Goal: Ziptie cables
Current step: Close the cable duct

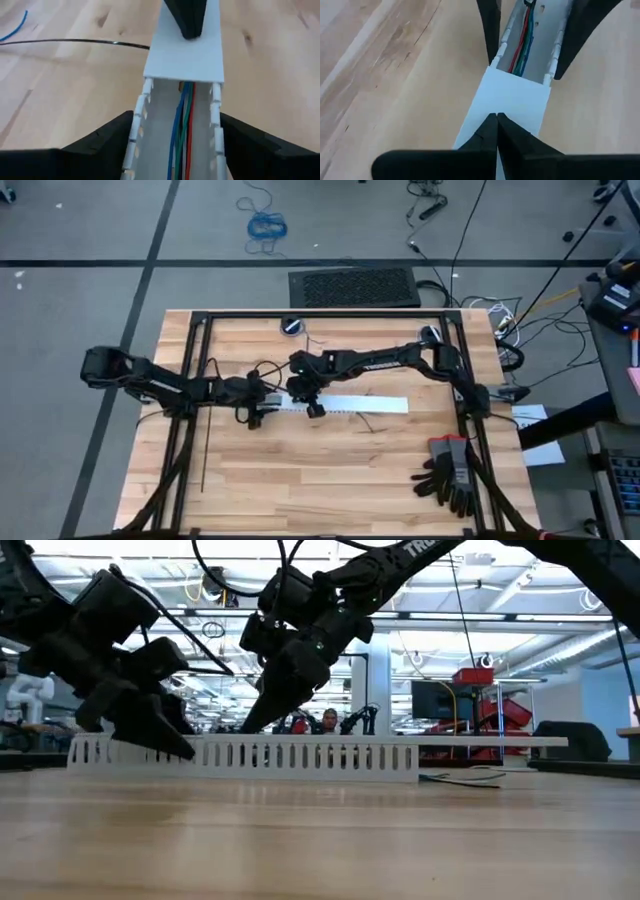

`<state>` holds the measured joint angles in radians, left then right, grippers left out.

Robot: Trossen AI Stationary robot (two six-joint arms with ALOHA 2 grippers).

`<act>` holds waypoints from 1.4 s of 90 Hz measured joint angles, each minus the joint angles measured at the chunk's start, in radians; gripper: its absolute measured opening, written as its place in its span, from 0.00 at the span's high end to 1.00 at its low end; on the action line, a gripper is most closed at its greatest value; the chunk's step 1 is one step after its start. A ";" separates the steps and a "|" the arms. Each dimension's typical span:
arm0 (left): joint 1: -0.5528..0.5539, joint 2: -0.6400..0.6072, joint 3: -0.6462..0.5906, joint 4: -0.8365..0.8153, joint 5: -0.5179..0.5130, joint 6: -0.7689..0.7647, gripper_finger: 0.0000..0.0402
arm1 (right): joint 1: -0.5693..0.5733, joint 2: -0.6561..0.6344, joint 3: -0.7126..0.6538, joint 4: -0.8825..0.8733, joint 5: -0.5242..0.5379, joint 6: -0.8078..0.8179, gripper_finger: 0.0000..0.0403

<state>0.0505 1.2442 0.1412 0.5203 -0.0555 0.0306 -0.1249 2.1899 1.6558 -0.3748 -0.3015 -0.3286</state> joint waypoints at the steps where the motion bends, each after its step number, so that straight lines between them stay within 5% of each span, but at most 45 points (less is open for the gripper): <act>1: 0.000 0.000 0.000 0.002 -0.001 -0.001 0.33 | 0.001 -0.002 0.000 0.003 0.003 0.002 1.00; 51: -0.011 0.063 0.003 0.074 0.037 -0.026 0.33 | 0.019 -0.047 0.004 -0.041 0.122 0.031 1.00; 81: -0.013 0.223 0.014 0.227 0.017 -0.103 0.33 | 0.018 -0.024 0.005 -0.045 0.120 0.037 1.00; 126: -0.014 0.227 0.013 0.260 -0.035 -0.138 0.38 | 0.019 -0.012 0.006 -0.033 0.120 0.033 1.00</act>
<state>0.0368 1.4715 0.1547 0.7799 -0.0906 -0.1072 -0.1059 2.1776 1.6619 -0.4080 -0.1818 -0.2958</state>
